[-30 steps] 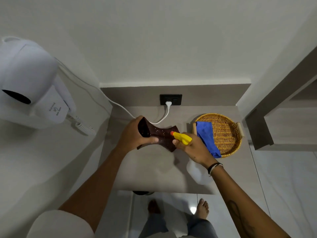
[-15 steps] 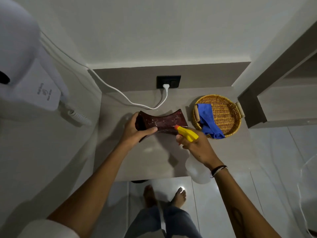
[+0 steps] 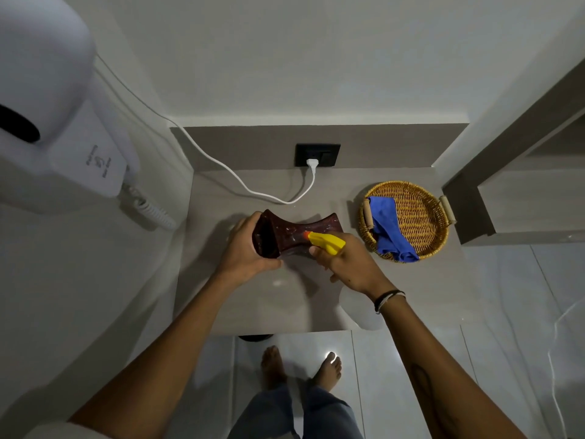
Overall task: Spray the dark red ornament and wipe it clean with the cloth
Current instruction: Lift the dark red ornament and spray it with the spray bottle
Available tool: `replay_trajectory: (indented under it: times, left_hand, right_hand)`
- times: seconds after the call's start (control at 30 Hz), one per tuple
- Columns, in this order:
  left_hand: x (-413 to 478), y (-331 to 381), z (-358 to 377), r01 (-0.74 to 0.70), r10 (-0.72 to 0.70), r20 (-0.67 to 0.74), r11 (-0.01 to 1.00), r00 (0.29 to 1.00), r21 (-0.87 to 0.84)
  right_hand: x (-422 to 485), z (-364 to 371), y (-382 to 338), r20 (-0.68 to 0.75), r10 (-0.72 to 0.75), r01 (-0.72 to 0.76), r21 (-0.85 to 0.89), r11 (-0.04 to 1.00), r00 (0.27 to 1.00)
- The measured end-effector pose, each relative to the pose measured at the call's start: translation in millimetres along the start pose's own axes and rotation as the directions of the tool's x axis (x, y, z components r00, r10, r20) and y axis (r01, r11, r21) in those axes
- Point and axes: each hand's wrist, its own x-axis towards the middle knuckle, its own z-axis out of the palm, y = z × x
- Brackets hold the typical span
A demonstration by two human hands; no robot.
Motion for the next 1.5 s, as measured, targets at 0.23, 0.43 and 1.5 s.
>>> replay_trajectory:
  times: [0.23,0.43,1.5]
  left_hand:
    - [-8,14,-4,-0.038,0.039,-0.023,0.998,0.999,0.059]
    - [-12,36,-5,-0.06,0.066,-0.037,0.989,0.997,0.138]
    - [15,115,2,-0.411,0.331,0.245,0.688,0.911,0.598]
  right_hand:
    - [-1,-5,0,-0.022,0.006,-0.006,-0.031,1.0,1.0]
    - [-7,-12,1,-0.042,0.033,-0.033,0.01,0.999,0.999]
    - [-26,-40,29,-0.124,0.044,-0.034,0.076,0.997,0.991]
